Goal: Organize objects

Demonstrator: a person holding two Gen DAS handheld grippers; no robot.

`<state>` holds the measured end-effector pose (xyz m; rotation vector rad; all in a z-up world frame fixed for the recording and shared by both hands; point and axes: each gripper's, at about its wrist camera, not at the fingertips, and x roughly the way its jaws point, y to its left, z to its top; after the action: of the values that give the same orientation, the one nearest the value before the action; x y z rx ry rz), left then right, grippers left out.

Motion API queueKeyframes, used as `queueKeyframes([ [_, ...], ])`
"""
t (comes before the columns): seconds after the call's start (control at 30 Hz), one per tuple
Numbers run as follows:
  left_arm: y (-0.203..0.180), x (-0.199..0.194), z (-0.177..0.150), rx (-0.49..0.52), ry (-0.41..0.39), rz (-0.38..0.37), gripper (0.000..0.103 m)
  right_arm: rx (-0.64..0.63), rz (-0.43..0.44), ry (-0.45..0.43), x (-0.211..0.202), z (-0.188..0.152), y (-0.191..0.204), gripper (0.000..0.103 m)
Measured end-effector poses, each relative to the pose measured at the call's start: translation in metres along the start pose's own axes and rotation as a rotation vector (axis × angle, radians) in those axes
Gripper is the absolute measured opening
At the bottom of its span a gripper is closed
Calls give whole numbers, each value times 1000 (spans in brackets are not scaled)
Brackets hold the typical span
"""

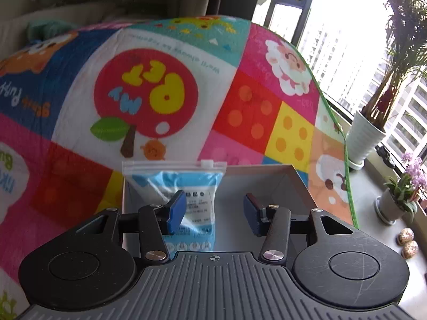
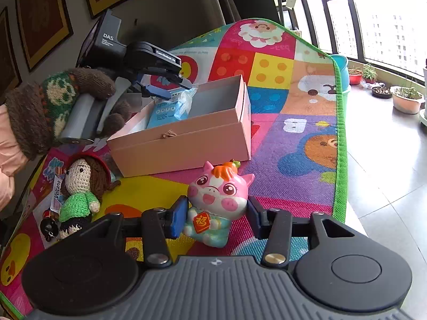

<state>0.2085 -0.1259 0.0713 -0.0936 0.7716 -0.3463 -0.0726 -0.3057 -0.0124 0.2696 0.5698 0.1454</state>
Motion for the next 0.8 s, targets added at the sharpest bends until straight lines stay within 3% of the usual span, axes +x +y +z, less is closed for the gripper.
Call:
queueKeyframes([
  [0.1, 1, 0, -2, 5, 25, 23, 42, 1, -1, 2, 0, 0, 0, 46],
  [0.37, 7, -3, -1, -40, 28, 32, 34, 0, -2, 5, 0, 0, 1, 46],
  [0.5, -3, -24, 9, 27, -170, 41, 32, -2, -2, 4, 1, 0, 2, 47],
  [0.57, -7, -21, 17, 69, -195, 59, 32, -2, -2, 4, 1, 0, 3, 47],
  [0.67, -8, 2, 23, 113, -125, 79, 33, -1, -1, 3, 1, 0, 2, 47],
  [0.8, -1, 24, 7, 103, -13, 74, 32, 3, 2, -4, -1, -1, 2, 47],
])
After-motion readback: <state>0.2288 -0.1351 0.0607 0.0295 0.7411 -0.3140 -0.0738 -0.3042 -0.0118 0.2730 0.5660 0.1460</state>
